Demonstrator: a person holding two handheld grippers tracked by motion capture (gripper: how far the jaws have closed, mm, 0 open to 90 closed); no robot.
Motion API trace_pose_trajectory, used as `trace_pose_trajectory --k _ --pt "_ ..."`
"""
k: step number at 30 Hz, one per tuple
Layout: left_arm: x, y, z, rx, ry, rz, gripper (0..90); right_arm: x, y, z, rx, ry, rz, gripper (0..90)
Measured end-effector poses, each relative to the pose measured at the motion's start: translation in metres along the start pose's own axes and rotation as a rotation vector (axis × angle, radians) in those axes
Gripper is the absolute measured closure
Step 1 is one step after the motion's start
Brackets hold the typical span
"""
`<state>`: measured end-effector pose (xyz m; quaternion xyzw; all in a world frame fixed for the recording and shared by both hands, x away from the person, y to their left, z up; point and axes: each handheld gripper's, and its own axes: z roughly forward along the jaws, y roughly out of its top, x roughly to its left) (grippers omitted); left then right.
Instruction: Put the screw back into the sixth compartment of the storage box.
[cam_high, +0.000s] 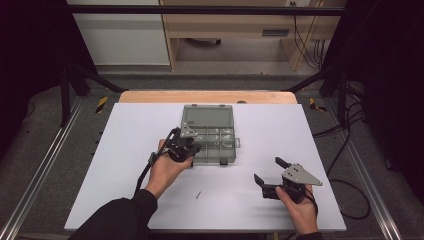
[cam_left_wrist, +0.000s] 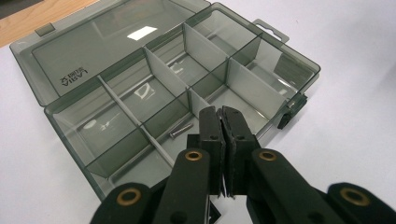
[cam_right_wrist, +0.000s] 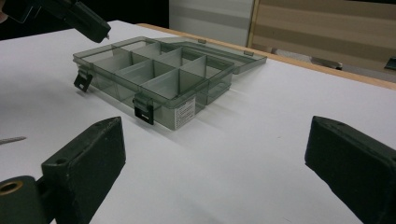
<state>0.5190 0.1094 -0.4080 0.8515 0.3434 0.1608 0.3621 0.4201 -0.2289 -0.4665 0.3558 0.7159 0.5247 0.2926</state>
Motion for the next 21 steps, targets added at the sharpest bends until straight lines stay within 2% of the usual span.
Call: trace_pose_trajectory --k 21 --pt "0.004 -0.001 0.013 0.020 0.014 -0.007 88.0 0.000 0.000 -0.001 0.000 -0.001 0.004 5.1"
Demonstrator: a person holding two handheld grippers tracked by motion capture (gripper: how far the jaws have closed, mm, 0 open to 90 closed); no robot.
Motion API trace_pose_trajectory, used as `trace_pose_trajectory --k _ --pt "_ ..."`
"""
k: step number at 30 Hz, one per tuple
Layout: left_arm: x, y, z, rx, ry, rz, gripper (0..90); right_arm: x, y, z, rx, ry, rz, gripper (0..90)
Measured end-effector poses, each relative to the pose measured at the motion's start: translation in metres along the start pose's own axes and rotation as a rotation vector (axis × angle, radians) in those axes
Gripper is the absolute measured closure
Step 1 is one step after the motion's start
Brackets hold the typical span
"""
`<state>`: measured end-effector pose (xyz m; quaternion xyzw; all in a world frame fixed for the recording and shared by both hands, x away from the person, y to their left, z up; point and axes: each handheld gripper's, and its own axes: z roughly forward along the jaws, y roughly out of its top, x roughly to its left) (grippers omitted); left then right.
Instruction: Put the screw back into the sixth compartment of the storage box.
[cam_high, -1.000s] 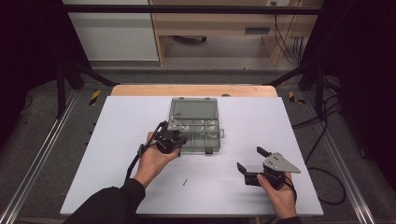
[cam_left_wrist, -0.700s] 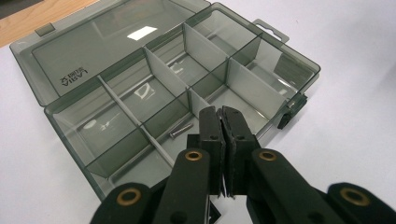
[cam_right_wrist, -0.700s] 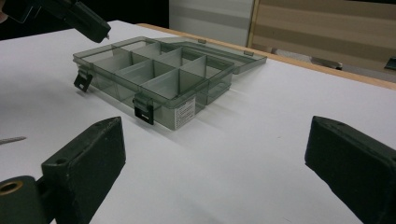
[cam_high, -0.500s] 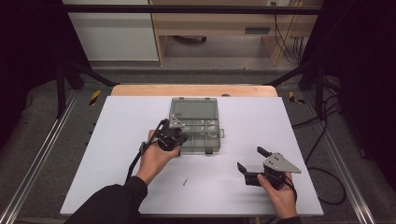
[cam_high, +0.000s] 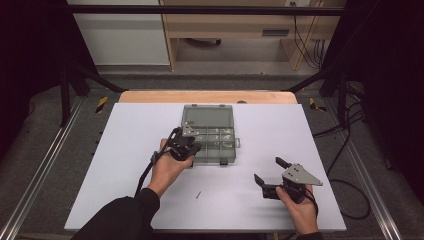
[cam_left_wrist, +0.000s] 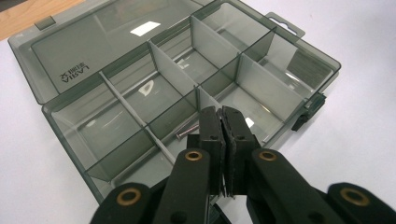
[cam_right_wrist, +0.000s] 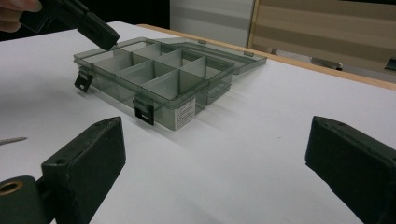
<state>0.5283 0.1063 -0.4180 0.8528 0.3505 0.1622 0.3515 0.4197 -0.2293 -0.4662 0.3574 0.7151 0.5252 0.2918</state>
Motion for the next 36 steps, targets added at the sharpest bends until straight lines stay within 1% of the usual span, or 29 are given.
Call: trace_pose_trajectory --k 6,7,11,12,15,18,19,22,23,24,25,27,28,29,30,31,33,35,36 --pt "0.000 -0.001 0.004 0.008 0.002 0.000 88.0 0.000 0.000 0.000 -0.002 0.000 -0.002 5.1" --pt "0.001 -0.001 0.004 0.015 -0.001 0.001 88.0 0.000 0.000 0.000 -0.002 0.000 -0.001 5.1" --pt "0.002 -0.001 0.007 0.025 0.012 0.002 88.0 0.000 0.000 0.000 -0.001 0.001 -0.001 5.1" --pt "0.001 -0.001 0.009 0.020 0.013 -0.004 88.0 0.000 0.000 0.000 -0.001 0.001 -0.001 5.1" --pt "0.001 -0.002 0.011 0.028 0.017 0.006 88.0 0.000 0.000 0.000 -0.001 0.001 -0.001 5.1" --pt "0.002 -0.002 0.012 0.032 0.019 -0.002 88.0 -0.001 0.000 0.000 0.000 0.003 0.002 5.1" --pt "0.003 -0.002 0.013 0.029 0.015 -0.004 88.0 -0.001 0.000 0.000 0.001 0.002 0.000 5.0" --pt "0.002 -0.002 0.011 0.016 -0.004 0.008 87.8 -0.001 -0.001 0.000 0.001 0.003 0.000 5.0" --pt "0.002 -0.002 0.010 -0.005 -0.006 0.002 87.1 -0.001 0.000 0.000 0.000 0.006 0.002 5.0" --pt "0.002 -0.001 0.008 -0.019 -0.002 0.009 78.0 -0.001 -0.001 0.000 0.002 0.003 0.002 5.0" --pt "0.001 -0.001 0.006 -0.041 0.001 0.008 78.0 -0.001 -0.001 0.000 0.002 0.003 0.002 5.0" --pt "0.000 0.001 0.000 -0.081 0.000 0.020 71.5 -0.001 -0.001 0.000 0.003 0.004 0.000 5.0" --pt "0.000 0.001 0.000 -0.081 0.000 0.020 70.1 -0.001 -0.001 0.000 0.002 0.003 -0.001 5.0" --pt "0.000 0.002 -0.005 -0.096 0.001 0.025 68.0 -0.001 -0.001 0.000 0.002 0.004 -0.002 5.0" --pt "0.000 0.002 -0.005 -0.096 0.001 0.025 63.6 -0.001 -0.001 0.000 0.002 0.004 -0.002 5.0" --pt "-0.001 0.002 -0.007 -0.095 0.002 0.028 63.6 -0.001 -0.001 0.000 0.003 0.003 -0.003 5.0" --pt "-0.002 0.001 -0.011 -0.091 0.005 0.029 58.1 -0.001 -0.001 0.000 0.004 0.003 -0.003 4.9" --pt "-0.003 0.001 -0.013 -0.086 -0.009 0.014 51.6 -0.001 -0.001 0.000 0.005 0.003 -0.004 4.9" --pt "-0.004 0.001 -0.014 -0.081 -0.015 0.015 48.0 -0.001 -0.001 0.000 0.006 0.003 -0.002 4.9"
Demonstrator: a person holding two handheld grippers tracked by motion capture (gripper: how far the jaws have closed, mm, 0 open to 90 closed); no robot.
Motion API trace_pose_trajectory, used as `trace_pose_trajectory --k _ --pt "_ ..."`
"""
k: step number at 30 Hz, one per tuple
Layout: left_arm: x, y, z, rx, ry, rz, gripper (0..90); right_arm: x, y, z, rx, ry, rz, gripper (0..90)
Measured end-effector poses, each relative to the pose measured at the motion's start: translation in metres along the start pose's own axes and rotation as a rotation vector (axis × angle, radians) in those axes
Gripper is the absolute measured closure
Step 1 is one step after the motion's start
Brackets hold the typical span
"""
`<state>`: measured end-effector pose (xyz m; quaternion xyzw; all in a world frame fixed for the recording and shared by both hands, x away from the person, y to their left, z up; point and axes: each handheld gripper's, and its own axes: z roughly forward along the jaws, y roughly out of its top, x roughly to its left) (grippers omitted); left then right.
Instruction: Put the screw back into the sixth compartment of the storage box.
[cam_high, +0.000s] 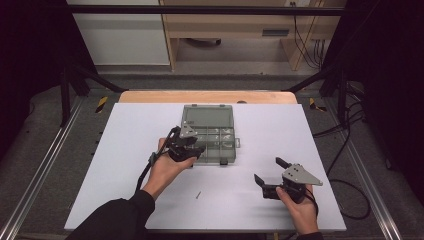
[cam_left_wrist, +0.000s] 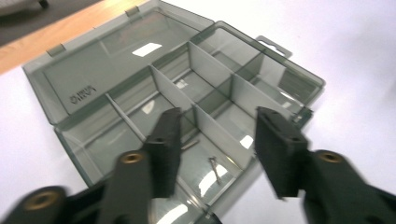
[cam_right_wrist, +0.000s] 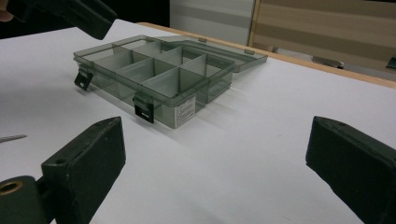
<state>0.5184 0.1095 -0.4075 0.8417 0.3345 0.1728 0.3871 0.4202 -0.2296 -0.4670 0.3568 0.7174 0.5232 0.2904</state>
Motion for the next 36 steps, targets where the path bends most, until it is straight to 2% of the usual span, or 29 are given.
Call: trace_pose_trajectory --k 6,9,13,16,20,26,30,36 --pt "-0.010 -0.001 -0.005 0.050 -0.043 0.025 29.8 0.000 0.000 0.000 0.003 -0.001 0.001 4.8" --pt "-0.016 -0.002 -0.008 0.082 -0.037 0.026 20.4 0.000 0.000 0.000 0.003 -0.002 -0.001 4.8" --pt "-0.023 -0.003 -0.014 0.105 -0.045 0.039 13.8 0.001 0.000 -0.001 0.003 0.000 0.000 4.7" --pt "-0.029 -0.005 -0.018 0.140 -0.052 0.063 11.9 0.000 0.000 0.000 0.004 0.001 0.003 4.7" --pt "-0.036 -0.011 -0.020 0.172 -0.073 0.067 9.7 0.001 0.000 0.000 0.005 -0.003 -0.001 4.7" --pt "-0.045 -0.020 -0.020 0.234 -0.099 0.098 9.6 0.001 0.000 0.000 0.006 -0.002 0.000 4.7" --pt "-0.051 -0.025 -0.019 0.286 -0.121 0.134 9.1 0.000 0.000 0.000 0.006 -0.003 0.001 4.7" --pt "-0.057 -0.029 -0.018 0.327 -0.141 0.153 7.2 0.001 0.000 0.000 0.007 -0.004 -0.002 4.5"
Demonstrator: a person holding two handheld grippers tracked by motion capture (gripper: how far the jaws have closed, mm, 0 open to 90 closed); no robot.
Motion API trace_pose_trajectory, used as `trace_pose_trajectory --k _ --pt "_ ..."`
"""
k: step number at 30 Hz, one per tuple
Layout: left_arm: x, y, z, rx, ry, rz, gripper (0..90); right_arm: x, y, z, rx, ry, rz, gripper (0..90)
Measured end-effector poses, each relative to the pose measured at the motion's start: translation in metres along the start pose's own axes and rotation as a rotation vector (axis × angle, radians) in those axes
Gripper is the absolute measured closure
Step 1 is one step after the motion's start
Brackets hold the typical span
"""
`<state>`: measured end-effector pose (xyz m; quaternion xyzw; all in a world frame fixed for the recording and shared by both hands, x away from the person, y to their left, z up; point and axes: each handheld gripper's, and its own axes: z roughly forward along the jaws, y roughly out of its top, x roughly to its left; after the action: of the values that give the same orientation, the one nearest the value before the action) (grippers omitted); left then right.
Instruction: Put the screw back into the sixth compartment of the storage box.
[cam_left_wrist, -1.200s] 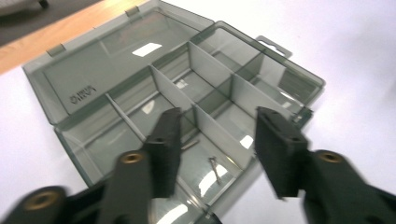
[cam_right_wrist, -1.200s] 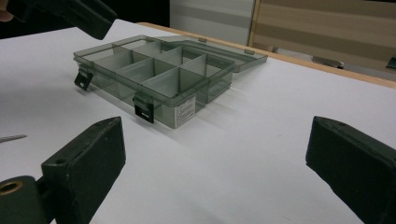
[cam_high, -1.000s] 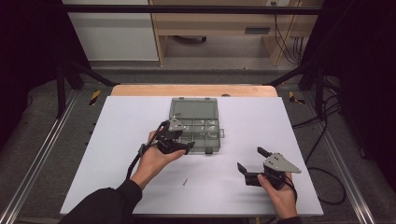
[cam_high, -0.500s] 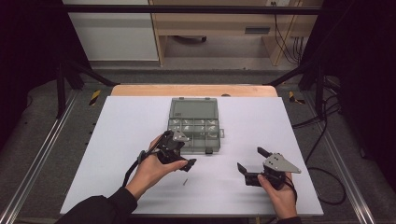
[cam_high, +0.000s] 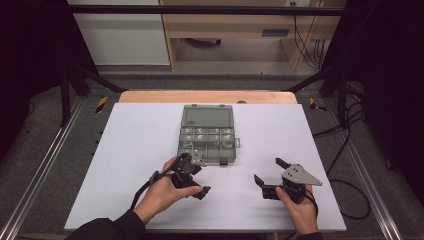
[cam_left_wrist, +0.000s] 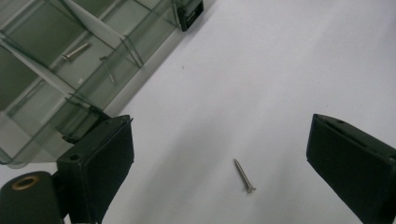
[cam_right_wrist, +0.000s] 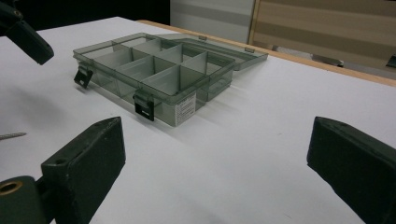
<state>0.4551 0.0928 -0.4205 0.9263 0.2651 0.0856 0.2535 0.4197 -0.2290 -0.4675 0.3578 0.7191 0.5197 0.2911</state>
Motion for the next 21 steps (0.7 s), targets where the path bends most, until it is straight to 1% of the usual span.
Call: trace_pose_trajectory --k 5,9,13,15,17,21 --pt "-0.007 -0.003 0.007 0.038 -0.011 0.018 6.8 0.000 0.000 0.000 -0.001 0.001 0.002 4.5" --pt "-0.010 -0.005 0.014 0.056 -0.022 0.024 7.9 0.000 0.000 0.000 -0.001 0.002 0.000 4.5" --pt "-0.013 -0.006 0.016 0.068 -0.035 0.029 12.3 0.000 0.000 0.000 -0.002 0.001 0.000 4.5" --pt "-0.014 -0.007 0.016 0.071 -0.040 0.024 14.6 0.000 0.000 0.000 -0.001 0.001 0.001 4.5" --pt "-0.014 -0.007 0.017 0.075 -0.038 0.023 18.3 0.000 0.000 0.000 -0.001 0.001 0.002 4.5" --pt "-0.014 -0.008 0.017 0.080 -0.043 0.006 25.9 0.000 0.000 0.000 -0.001 0.001 0.003 4.5"
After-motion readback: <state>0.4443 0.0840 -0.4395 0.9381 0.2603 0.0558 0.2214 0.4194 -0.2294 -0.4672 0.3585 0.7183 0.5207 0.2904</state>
